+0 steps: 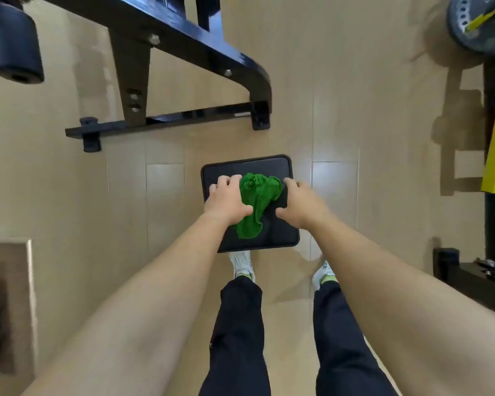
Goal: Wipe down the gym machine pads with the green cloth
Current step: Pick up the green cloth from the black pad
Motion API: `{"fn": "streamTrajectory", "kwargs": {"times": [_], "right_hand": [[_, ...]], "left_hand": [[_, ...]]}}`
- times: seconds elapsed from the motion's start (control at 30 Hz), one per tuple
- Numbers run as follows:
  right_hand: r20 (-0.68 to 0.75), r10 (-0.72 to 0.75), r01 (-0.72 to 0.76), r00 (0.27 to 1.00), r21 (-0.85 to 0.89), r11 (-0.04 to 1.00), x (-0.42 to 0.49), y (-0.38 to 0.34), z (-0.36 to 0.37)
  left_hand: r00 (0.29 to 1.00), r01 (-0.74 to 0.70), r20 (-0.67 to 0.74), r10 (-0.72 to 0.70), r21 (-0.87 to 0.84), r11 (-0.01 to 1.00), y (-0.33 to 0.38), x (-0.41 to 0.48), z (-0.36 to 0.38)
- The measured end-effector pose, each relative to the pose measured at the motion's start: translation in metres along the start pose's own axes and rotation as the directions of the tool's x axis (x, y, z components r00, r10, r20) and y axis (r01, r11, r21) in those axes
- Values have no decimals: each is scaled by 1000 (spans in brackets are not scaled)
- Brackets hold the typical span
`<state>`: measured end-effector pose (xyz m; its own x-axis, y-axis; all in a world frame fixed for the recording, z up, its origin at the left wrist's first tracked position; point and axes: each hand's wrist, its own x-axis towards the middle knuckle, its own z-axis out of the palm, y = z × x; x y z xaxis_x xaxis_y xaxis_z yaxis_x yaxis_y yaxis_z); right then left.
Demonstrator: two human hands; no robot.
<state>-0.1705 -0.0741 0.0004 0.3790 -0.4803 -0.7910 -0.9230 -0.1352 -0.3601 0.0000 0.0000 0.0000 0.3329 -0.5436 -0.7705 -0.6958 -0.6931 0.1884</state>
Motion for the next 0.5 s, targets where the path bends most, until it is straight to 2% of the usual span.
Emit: {"fn": "streamTrajectory", "kwargs": {"times": [0.13, 0.23, 0.3, 0.4, 0.5], "right_hand": [[-62, -16, 19, 998, 52, 998, 27, -3, 27], [-123, -41, 45, 992, 31, 999, 40, -10, 44], [-103, -32, 35, 994, 31, 999, 40, -15, 46], [-17, 16, -13, 1000, 139, 990, 27, -22, 37], [-9, 51, -48, 999, 223, 974, -6, -33, 13]], "left_hand": [[999, 25, -30, -25, 21, 999, -6, 19, 31], [992, -19, -125, 24, 36, 999, -10, 27, 43], [992, -58, -110, 56, -16, 998, -14, 25, 41], [996, -69, -58, 62, -132, 989, -18, 10, 24], [997, -71, -22, 68, -240, 968, -19, -16, -11]]}}
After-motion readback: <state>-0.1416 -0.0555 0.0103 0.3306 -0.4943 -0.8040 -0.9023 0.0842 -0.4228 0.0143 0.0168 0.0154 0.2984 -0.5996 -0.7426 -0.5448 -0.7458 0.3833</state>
